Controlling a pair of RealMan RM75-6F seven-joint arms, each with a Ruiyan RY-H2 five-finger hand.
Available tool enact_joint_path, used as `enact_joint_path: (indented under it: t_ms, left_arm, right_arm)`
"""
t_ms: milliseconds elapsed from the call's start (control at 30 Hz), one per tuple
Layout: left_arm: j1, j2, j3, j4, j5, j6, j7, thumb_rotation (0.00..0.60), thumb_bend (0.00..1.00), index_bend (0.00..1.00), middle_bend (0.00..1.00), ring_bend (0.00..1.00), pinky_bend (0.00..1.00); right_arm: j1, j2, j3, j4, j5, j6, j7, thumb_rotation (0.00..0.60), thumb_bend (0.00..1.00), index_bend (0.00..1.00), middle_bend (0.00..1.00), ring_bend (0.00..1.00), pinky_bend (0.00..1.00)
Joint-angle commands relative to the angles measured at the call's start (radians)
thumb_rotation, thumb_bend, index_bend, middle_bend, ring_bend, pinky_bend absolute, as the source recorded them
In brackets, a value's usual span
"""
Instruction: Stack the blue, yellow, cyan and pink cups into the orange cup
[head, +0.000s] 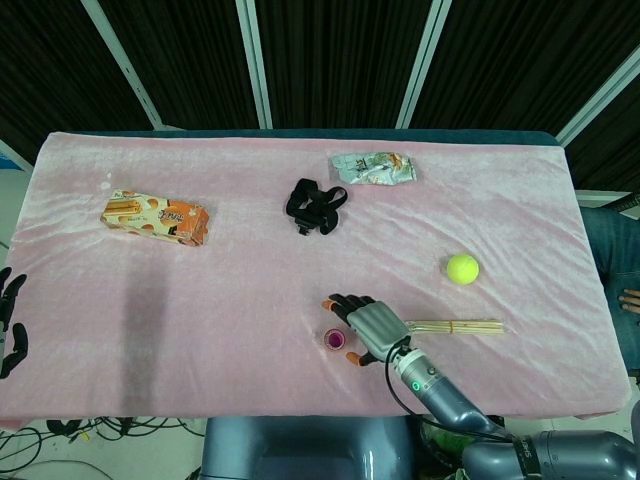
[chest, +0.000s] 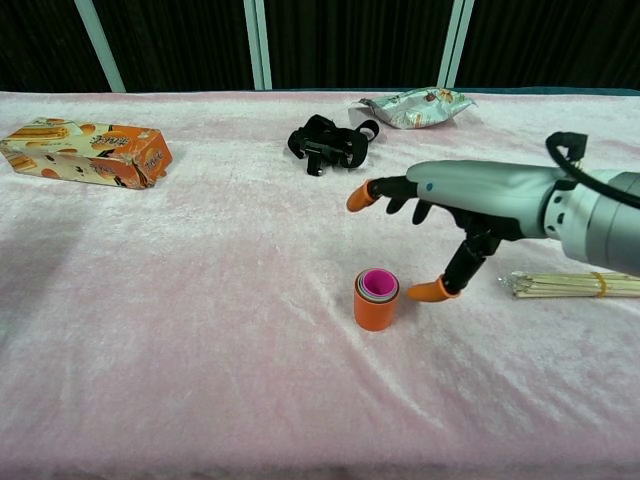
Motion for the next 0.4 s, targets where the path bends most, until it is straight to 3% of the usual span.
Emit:
enact_joint_path:
  t_ms: [33,233,400]
  left_arm:
    - [0.0,0.0,-0.001,0.0,0.0,0.0,-0.002,0.6,0.68,0.09,0.02,0.0,0.03]
    - [-0.002,-0.001,-0.002,-0.006,0.0,-0.002,-0.003,0.6,0.68,0.09,0.02,0.0,0.03]
    - [-0.002,-0.001,-0.005,-0.013,0.0,0.004,-0.007,0.6,0.68,0.09,0.02,0.0,0.03]
  right_arm:
    - [-0.05,0.078,0.002,-0.025,-0.043,0.091,0.011,0.6,0.17,0.13,0.06,0.12,0.2]
    - [-0.235,0.247,-0.064,-0.009,-0.191,0.347,0.082,0.6,0.17,0.1,0.05,0.11,0.2]
    - [-0.371,0.298,-0.121,0.014,-0.286,0.508,0.122,0.6,0.17,0.08,0.04,0.11,0.2]
